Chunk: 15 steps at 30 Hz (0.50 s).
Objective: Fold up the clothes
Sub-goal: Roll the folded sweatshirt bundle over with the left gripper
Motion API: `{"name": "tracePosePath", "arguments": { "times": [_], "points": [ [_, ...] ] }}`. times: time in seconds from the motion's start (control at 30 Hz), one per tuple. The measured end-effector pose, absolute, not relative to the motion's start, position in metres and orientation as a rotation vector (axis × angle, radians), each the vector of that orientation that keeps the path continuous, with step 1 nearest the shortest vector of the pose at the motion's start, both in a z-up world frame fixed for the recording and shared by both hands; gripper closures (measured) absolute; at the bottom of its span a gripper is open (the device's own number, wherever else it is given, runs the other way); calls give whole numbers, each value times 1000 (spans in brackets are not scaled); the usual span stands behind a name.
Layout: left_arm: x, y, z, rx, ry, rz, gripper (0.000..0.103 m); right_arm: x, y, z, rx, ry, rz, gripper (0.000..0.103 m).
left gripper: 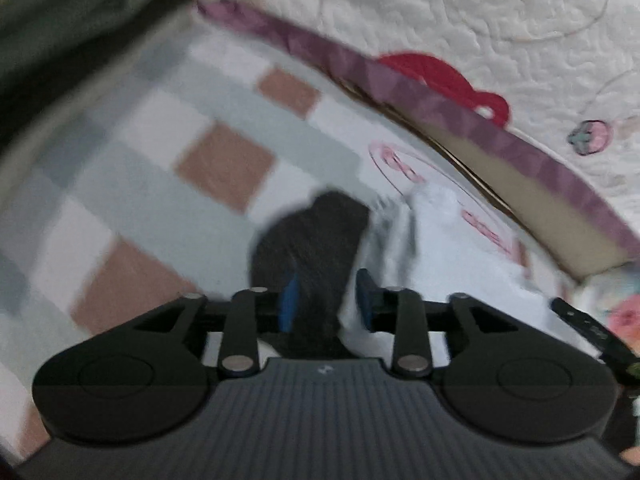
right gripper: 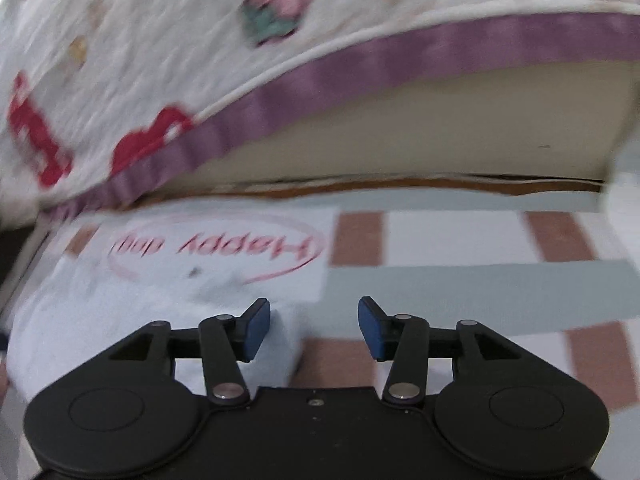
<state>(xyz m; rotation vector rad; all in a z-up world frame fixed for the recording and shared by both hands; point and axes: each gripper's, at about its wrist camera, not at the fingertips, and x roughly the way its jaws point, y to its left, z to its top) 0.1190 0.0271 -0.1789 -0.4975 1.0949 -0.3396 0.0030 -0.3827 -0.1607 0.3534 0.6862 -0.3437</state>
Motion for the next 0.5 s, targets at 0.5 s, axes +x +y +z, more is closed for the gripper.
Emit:
{"name": "tracePosePath", "arguments": {
  "times": [0.5],
  "points": [
    [112, 1, -225, -894, 1287, -323, 43, -46, -225, -163, -442, 784, 155, 51]
  ]
}}
